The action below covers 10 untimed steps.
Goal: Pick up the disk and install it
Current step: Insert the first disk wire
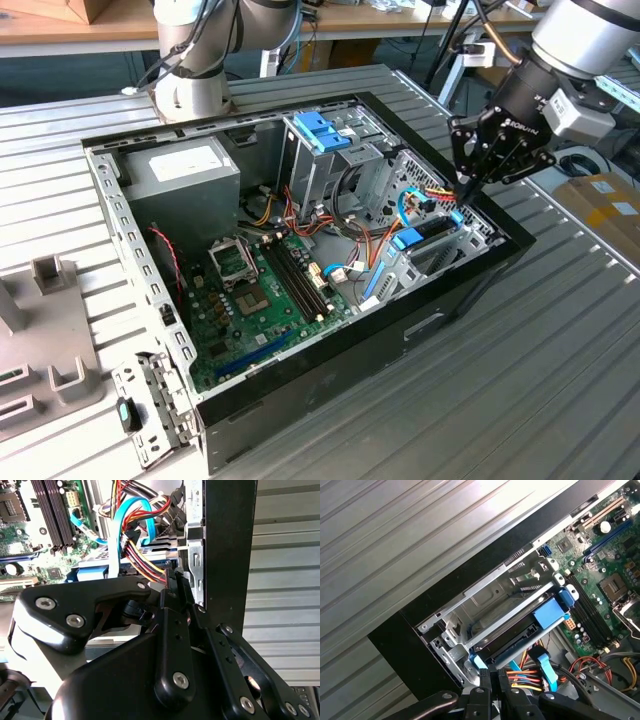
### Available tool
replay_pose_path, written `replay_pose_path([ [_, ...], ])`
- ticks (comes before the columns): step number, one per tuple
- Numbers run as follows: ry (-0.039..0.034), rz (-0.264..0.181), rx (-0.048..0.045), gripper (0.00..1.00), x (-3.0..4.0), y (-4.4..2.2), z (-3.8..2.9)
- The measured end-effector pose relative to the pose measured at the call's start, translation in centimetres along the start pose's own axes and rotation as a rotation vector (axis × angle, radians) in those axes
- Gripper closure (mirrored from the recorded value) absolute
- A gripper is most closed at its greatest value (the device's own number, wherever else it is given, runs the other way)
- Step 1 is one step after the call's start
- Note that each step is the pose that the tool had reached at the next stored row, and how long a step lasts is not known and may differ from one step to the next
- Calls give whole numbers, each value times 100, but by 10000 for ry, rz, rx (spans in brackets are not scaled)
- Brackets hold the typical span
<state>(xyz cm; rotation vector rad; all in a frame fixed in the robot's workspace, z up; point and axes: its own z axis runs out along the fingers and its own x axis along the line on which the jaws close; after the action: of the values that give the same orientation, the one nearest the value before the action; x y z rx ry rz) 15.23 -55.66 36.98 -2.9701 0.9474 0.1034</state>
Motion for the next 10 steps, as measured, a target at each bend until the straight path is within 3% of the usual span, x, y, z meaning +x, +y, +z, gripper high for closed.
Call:
replay_pose_path([
  [10, 0, -1, 0, 83, -42, 30, 3],
])
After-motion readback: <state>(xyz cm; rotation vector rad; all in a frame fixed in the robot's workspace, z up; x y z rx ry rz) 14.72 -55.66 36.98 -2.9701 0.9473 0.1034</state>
